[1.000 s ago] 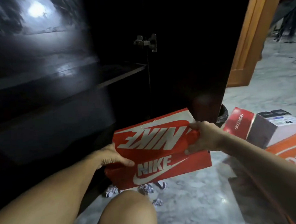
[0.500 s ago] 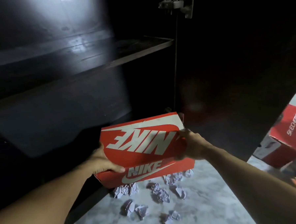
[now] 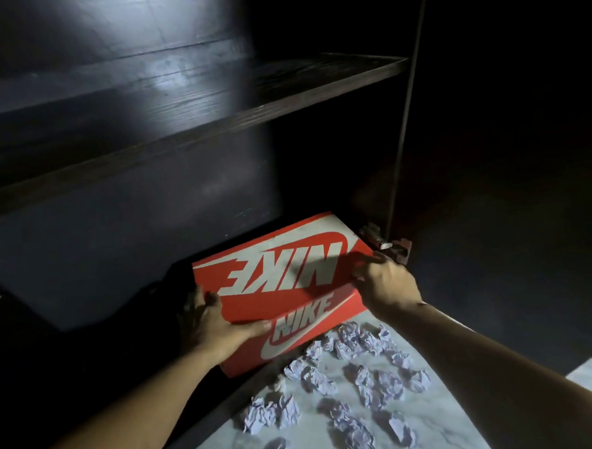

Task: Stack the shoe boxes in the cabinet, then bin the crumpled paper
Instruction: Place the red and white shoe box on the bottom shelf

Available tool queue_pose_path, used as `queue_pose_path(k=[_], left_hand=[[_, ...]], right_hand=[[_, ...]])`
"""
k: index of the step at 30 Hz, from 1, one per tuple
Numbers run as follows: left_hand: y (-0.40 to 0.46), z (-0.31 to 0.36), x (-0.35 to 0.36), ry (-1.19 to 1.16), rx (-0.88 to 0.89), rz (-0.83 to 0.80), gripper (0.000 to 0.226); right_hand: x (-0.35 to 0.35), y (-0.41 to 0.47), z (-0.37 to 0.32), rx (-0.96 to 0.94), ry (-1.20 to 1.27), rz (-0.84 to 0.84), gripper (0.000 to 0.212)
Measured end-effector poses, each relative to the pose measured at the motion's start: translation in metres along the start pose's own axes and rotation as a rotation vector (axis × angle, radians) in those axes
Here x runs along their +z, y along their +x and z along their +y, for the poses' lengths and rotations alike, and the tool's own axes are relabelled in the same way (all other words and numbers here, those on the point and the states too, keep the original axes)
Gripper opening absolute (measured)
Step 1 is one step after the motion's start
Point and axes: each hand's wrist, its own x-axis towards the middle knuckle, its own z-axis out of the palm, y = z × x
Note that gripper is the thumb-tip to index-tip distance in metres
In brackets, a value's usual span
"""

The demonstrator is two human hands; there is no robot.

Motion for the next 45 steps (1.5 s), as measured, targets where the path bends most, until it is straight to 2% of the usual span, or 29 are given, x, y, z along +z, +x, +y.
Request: queue_pose_path(k=[3,6,9,12,15,20,25,29,33,36,37,39,41,43,45], left_hand=[[0.011,0.008,0.019,0.054,-0.004,0.068,0.119],[0.021,0.015,0.027,0.056,-0.06,0.094,0.12],[0.03,0.021,0.03,0.033,-0.096,0.05,0.113],[0.038,0.03,0.024,-0.192,-0.139,-0.066,0.097],[0.043,0.033,0.018,-0.09,-0.12,-0.047,0.098],[0.064,0.023,0.017,0.016,-0.097,-0.052,0.107],[0.081,0.013,0.019,0.143,-0.052,0.008,0.116],[0.087,0.014,0.021,0.168,-0.091,0.027,0.119],[0.069,0.029,0.02,0.139,-0.1,0.093,0.106],[0.044,0.049,0.016,0.257,0.011,0.178,0.096],[0.038,0.057,0.018,0.23,0.056,0.151,0.096],[0.022,0.08,0.021,0.032,0.128,0.042,0.096],[0.0,0.11,0.018,-0.127,0.204,-0.129,0.082],[-0.024,0.14,0.013,-0.12,0.263,-0.314,0.072],[-0.05,0.171,0.005,-0.074,0.331,-0.433,0.075]], right_hand=[[0.018,0.008,-0.017,-0.049,0.007,0.017,0.028],[0.029,0.018,-0.024,-0.074,-0.013,-0.14,0.051],[0.028,0.031,-0.027,-0.075,-0.06,-0.282,0.065],[0.028,0.044,-0.03,-0.06,-0.037,-0.35,0.072],[0.034,0.058,-0.032,-0.04,-0.019,-0.356,0.084],[0.041,0.074,-0.038,0.0,-0.028,-0.353,0.086],[0.041,0.084,-0.04,-0.006,-0.027,-0.362,0.088],[0.034,0.085,-0.038,-0.041,0.017,-0.39,0.091],[0.018,0.066,-0.027,-0.023,0.118,-0.397,0.086],[-0.012,0.042,-0.008,-0.01,0.137,-0.376,0.081],[-0.026,0.032,0.0,0.002,0.13,-0.374,0.076],[-0.054,0.009,0.017,0.025,0.073,-0.377,0.061],[-0.083,-0.018,0.032,0.041,-0.014,-0.402,0.054],[-0.113,-0.048,0.046,0.062,-0.09,-0.435,0.055],[-0.14,-0.079,0.063,0.148,-0.079,-0.445,0.056]])
